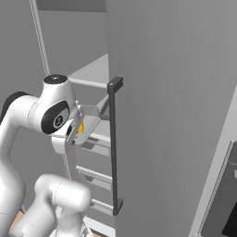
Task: Take the meat container that has the fish and place it on the second highest rack of the freezer. Then take the vegetable container that has the corn and bell pepper and place it on the highest rack of the freezer.
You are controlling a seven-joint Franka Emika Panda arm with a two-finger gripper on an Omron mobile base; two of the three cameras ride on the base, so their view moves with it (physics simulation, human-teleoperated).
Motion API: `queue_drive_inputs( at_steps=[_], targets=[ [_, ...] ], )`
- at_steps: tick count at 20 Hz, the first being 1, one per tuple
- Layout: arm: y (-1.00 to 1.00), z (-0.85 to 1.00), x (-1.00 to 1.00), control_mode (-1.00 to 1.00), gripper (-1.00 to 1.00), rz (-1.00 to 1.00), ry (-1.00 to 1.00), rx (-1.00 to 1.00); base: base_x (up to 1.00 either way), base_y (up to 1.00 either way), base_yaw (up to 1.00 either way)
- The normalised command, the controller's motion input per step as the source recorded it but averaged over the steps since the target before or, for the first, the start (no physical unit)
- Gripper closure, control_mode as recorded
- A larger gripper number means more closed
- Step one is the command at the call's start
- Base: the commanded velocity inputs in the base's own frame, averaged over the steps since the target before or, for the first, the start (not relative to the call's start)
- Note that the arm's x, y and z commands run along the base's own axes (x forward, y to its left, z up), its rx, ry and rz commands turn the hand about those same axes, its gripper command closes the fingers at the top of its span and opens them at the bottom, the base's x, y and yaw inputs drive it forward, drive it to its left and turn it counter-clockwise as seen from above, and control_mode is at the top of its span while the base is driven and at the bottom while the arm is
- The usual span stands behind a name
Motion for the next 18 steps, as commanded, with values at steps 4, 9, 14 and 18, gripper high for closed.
queue_drive_inputs(
  at_steps=[4, 9, 14, 18],
  targets=[
    [0.0, 0.0, 0.0, 1.0, 1.0, 0.0, 0.0, 0.0, 0.47, 0.86, -0.16],
    [0.0, 0.0, 0.0, 1.0, 1.0, 0.0, 0.0, 0.0, 0.79, 0.62, 0.0],
    [0.0, 0.0, 0.0, 1.0, 1.0, 0.0, 0.0, 0.0, 0.82, 0.26, 0.0],
    [0.0, 0.0, 0.0, 1.0, 1.0, 0.0, 0.0, 0.0, 0.39, 0.07, 0.0]
  ],
)
